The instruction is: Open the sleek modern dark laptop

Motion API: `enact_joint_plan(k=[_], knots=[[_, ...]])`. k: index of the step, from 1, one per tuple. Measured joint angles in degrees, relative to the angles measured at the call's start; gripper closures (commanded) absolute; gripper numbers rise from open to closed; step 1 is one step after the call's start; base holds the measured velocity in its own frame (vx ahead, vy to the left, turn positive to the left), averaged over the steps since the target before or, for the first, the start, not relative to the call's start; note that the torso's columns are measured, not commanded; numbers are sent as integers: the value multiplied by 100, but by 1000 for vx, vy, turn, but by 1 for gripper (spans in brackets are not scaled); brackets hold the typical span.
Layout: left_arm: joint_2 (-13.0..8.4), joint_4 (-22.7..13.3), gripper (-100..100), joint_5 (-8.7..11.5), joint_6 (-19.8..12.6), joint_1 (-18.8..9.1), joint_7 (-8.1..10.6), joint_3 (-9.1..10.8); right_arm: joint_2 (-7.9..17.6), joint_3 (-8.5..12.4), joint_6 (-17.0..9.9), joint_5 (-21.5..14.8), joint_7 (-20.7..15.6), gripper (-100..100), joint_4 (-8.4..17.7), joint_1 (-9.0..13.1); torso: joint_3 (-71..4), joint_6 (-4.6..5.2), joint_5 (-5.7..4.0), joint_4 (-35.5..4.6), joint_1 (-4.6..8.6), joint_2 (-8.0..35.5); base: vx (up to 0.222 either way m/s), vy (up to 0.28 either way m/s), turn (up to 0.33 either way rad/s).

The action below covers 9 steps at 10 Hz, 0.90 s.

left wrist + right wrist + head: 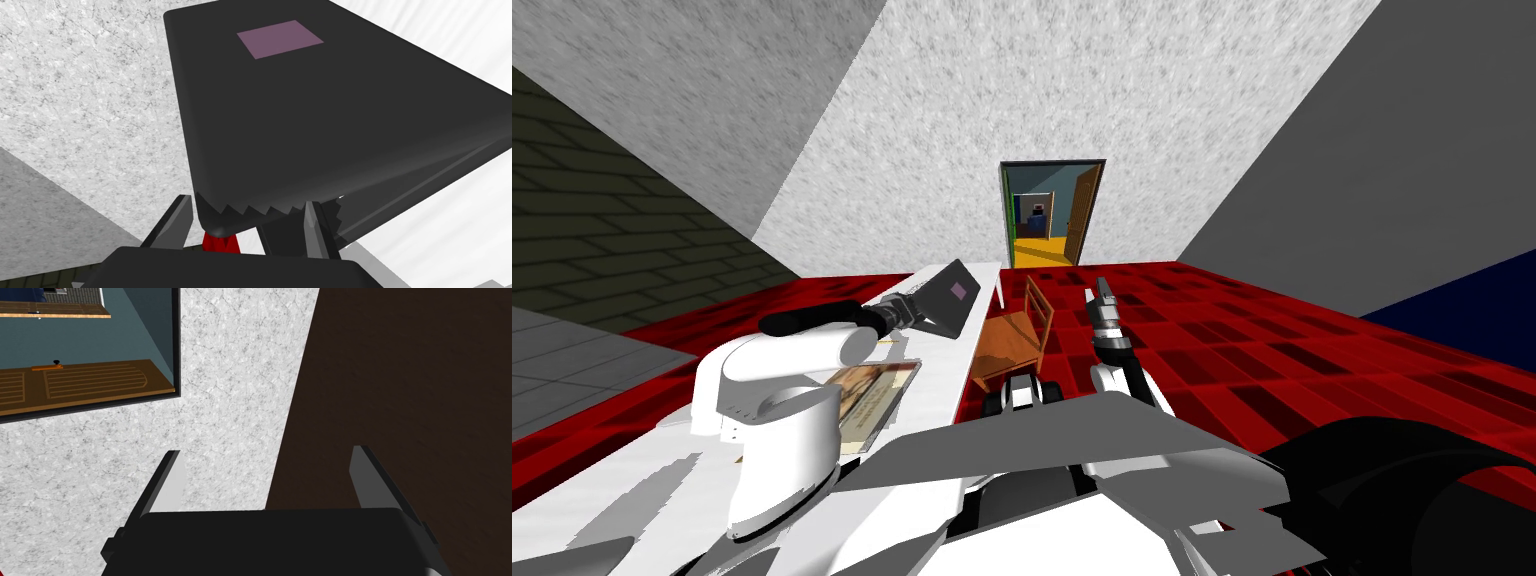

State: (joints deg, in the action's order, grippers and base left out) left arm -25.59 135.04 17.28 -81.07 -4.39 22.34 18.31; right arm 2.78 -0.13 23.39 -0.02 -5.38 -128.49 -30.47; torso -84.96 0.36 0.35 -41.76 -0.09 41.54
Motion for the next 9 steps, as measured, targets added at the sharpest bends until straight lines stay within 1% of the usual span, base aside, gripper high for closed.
enact_joint_plan(k=[2,3,4,5,8,9], knots=[[1,-22,100,22,-21,-28,21,13,0,0,0,0,0,0,0,0,-1,4,-6,-1,11,-2,0,0,0],[5,-40,-100,14,-16,-38,23,5,0,0,0,0,0,0,0,0,-3,7,-7,1,11,-5,3,1,10],[-21,27,-100,43,-80,-47,46,35,0,0,0,0,0,0,0,0,1,-13,-20,-18,8,9,22,2,22],[-48,175,-100,77,-217,-60,101,64,0,0,0,0,0,0,0,-1,19,-28,-31,-38,8,40,21,2,18],[-156,434,-100,173,-615,-183,236,143,0,0,0,0,0,0,0,0,40,-35,-35,-53,9,74,23,1,12],[-179,517,-100,213,-724,-184,269,180,0,0,0,0,0,0,0,0,43,-36,-35,-54,8,80,12,0,2]])
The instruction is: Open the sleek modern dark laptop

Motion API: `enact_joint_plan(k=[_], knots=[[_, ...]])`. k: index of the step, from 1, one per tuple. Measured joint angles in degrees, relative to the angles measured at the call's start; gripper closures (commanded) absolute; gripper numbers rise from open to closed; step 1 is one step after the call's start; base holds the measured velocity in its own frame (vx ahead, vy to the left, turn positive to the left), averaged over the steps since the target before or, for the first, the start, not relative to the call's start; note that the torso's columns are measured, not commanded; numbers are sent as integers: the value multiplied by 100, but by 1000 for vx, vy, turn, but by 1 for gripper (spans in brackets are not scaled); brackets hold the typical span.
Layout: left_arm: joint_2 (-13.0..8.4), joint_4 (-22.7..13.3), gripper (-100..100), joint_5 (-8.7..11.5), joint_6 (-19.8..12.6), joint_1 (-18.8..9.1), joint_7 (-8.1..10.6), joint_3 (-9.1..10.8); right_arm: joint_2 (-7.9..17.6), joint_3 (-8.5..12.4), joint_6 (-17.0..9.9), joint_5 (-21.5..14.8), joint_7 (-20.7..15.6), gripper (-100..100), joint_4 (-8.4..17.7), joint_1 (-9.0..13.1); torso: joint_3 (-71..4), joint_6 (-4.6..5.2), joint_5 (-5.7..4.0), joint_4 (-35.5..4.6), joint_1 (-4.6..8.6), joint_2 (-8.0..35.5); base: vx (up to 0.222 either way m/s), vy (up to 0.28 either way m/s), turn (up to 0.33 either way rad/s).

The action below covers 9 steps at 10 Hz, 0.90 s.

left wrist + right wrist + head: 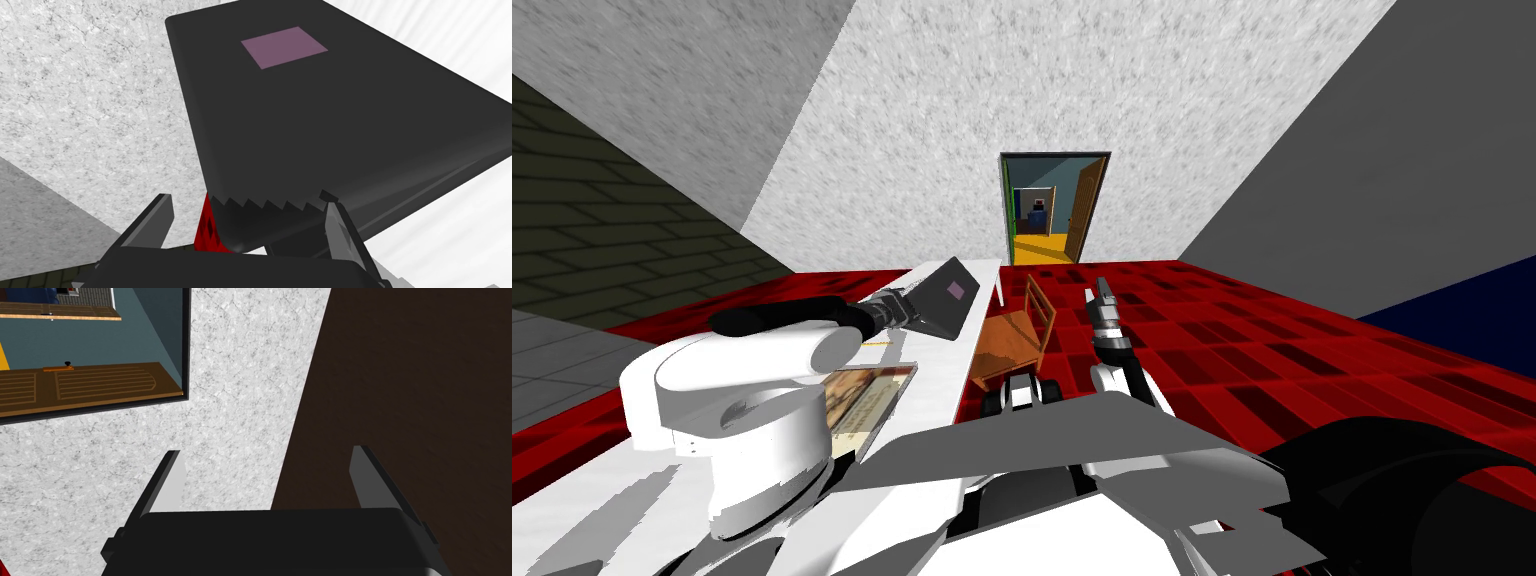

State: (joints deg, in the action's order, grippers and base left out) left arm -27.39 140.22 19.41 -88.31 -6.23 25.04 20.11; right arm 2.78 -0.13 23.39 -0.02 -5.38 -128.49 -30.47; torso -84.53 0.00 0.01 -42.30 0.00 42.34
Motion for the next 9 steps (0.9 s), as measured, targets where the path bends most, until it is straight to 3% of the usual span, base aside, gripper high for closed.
enact_joint_plan(k=[9], knots=[[-299,939,-100,350,-1193,-202,394,309,0,0,0,0,0,0,0,0,-3,0,0,1,-1,-3,20,1,6]])
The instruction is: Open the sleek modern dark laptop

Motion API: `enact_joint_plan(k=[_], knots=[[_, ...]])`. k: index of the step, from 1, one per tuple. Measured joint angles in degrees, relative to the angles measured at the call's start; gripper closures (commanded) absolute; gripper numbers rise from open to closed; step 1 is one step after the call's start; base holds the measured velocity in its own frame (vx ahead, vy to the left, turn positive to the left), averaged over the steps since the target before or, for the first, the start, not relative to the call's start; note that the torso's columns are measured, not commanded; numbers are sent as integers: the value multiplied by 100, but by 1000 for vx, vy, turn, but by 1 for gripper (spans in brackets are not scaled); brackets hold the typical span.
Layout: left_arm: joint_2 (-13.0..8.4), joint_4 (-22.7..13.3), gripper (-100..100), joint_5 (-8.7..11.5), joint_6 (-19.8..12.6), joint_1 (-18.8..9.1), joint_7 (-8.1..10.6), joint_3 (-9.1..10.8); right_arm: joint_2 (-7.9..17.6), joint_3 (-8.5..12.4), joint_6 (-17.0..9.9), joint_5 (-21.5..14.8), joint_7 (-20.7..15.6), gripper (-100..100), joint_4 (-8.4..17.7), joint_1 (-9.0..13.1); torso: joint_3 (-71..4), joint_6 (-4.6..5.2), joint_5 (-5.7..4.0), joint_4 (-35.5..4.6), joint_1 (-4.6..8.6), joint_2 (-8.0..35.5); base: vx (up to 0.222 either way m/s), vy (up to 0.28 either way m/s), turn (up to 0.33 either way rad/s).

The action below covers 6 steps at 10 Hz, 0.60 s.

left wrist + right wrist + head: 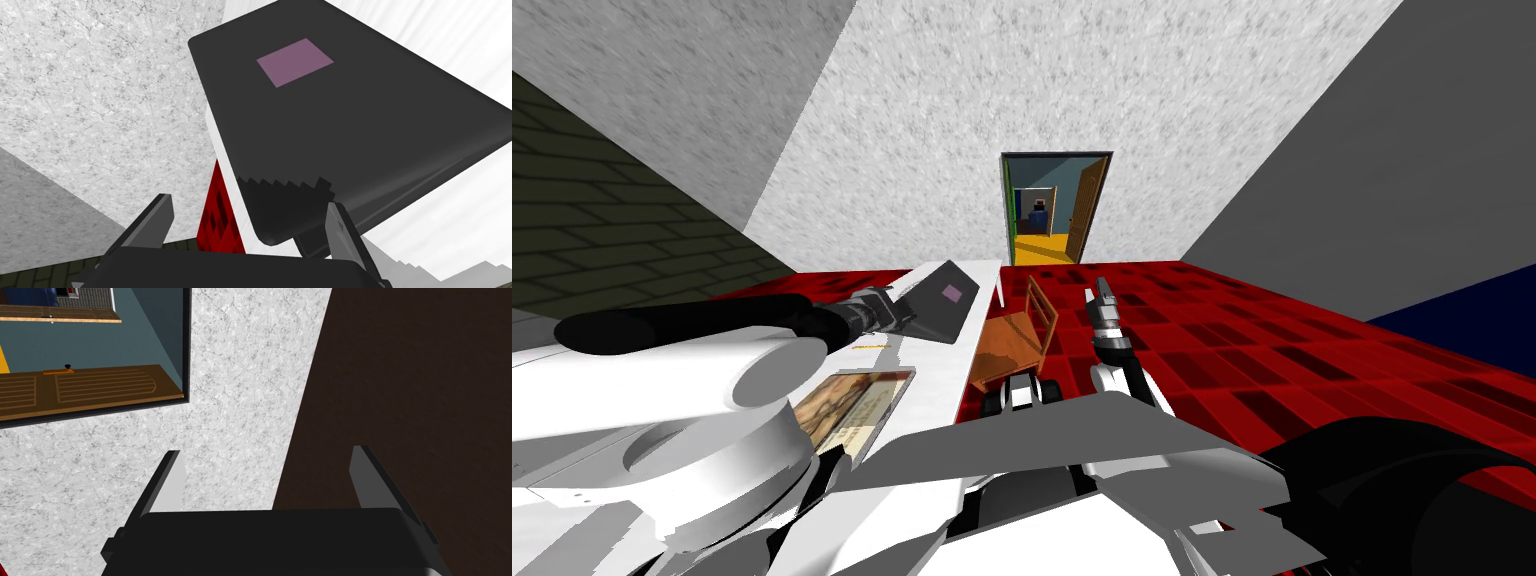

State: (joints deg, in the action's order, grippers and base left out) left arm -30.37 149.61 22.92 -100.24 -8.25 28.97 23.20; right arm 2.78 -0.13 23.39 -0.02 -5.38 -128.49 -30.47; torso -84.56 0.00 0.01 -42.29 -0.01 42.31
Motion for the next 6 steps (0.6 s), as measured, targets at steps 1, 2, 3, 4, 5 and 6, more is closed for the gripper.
enact_joint_plan(k=[1,2,3,4,5,6], knots=[[-3,3,0,5,-18,-2,3,5,0,0,0,0,0,0,0,0,2,1,0,-1,1,2,0,0,0],[-3,3,0,5,-16,-2,3,4,0,0,0,0,0,0,0,0,2,0,-1,-1,1,2,0,0,0],[-3,3,0,5,-16,-2,3,4,0,0,0,0,0,0,0,0,0,0,-1,0,1,0,0,0,0],[-3,3,0,5,-16,-2,3,4,0,0,0,0,0,0,0,0,-1,0,-1,0,1,-2,0,0,0],[-3,3,0,5,-16,-2,3,4,0,0,0,0,0,0,0,0,-1,0,-1,0,1,-3,0,0,0],[-3,3,0,5,-16,-2,3,4,0,0,0,0,0,0,0,0,-1,0,0,0,1,-3,0,0,0]])
